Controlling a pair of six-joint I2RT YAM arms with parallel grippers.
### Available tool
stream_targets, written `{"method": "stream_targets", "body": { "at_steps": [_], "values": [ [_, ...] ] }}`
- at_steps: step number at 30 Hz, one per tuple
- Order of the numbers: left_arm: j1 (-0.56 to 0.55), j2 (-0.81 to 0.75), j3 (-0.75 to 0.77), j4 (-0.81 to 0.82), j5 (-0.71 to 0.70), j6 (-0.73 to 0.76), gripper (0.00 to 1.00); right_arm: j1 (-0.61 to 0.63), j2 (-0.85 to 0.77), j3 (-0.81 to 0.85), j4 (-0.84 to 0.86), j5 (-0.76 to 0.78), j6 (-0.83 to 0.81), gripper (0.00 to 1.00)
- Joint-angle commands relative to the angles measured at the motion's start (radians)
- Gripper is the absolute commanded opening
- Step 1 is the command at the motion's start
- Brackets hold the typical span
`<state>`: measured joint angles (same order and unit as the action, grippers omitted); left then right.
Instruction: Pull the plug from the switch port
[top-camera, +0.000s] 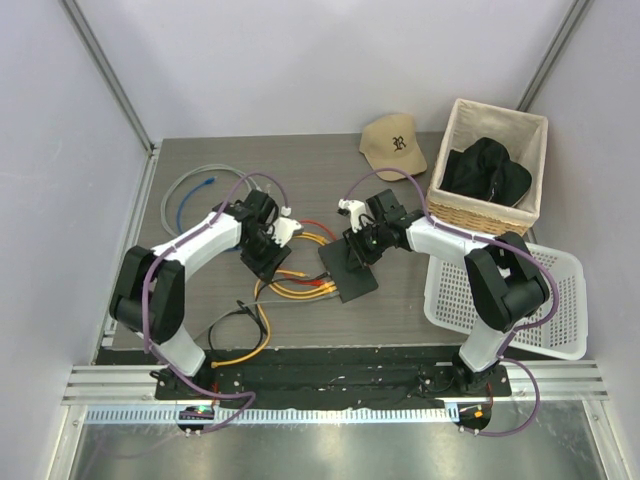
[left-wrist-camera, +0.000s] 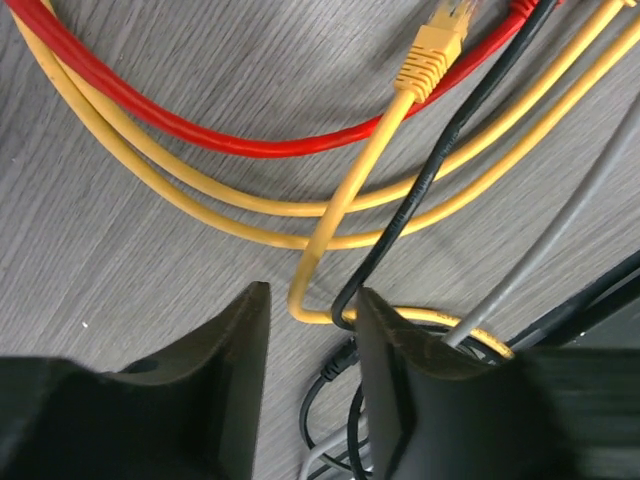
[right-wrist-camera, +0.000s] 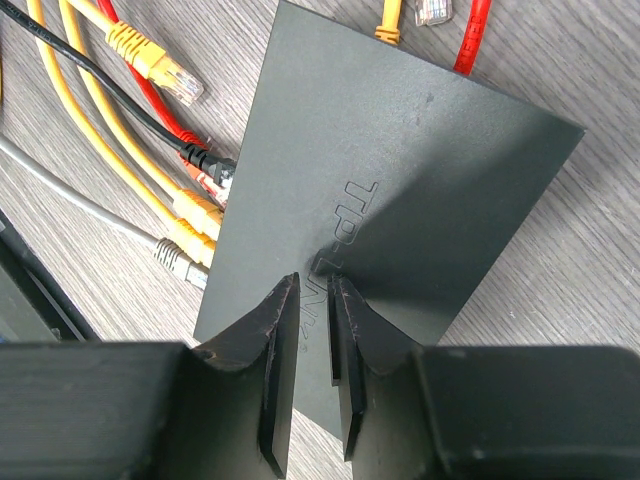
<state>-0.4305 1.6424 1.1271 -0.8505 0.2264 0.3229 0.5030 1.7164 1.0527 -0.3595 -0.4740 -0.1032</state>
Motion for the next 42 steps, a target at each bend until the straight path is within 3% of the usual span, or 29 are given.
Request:
{"method": "stream_targets", "body": {
  "at_steps": [1, 3, 9, 19, 24, 29, 33, 34, 37, 42],
  "values": [
    [0.001, 0.020, 0.007, 0.022, -0.003, -0.002, 0.38, 0.000, 0.017, -0.028, -0.036, 0.086, -0.033, 0.27],
    [0.001, 0.026, 0.005, 0.021, 0.008, -0.002, 0.34, -0.001, 0.017, -0.026, -0.035, 0.086, -0.033, 0.27],
    [0.019, -0.099, 0.040, 0.002, 0.065, 0.013, 0.00, -0.001, 0.017, -0.028, -0.032, 0.090, -0.032, 0.27],
    [0.139, -0.237, 0.126, 0.085, -0.068, -0.001, 0.00, -0.003, 0.032, -0.019, -0.036, 0.092, -0.030, 0.27],
    [0.147, -0.247, 0.171, 0.169, -0.304, -0.004, 0.00, -0.001, 0.034, -0.017, -0.035, 0.092, -0.030, 0.27],
    [0.179, -0.269, 0.203, 0.304, -0.446, -0.028, 0.00, -0.001, 0.034, -0.019, -0.030, 0.094, -0.030, 0.27],
    [0.242, -0.279, 0.258, 0.331, -0.356, -0.143, 0.00, -0.001, 0.035, -0.019, -0.030, 0.094, -0.032, 0.27],
    [0.265, -0.265, 0.284, 0.277, -0.237, -0.180, 0.00, -0.003, 0.035, -0.019, -0.029, 0.094, -0.032, 0.27],
    [0.279, -0.237, 0.327, 0.257, -0.268, -0.257, 0.00, -0.001, 0.038, -0.017, -0.029, 0.094, -0.032, 0.27],
    [0.279, -0.253, 0.272, 0.390, -0.527, -0.219, 0.00, -0.001, 0.037, -0.019, -0.027, 0.095, -0.030, 0.27]
  ]
}}
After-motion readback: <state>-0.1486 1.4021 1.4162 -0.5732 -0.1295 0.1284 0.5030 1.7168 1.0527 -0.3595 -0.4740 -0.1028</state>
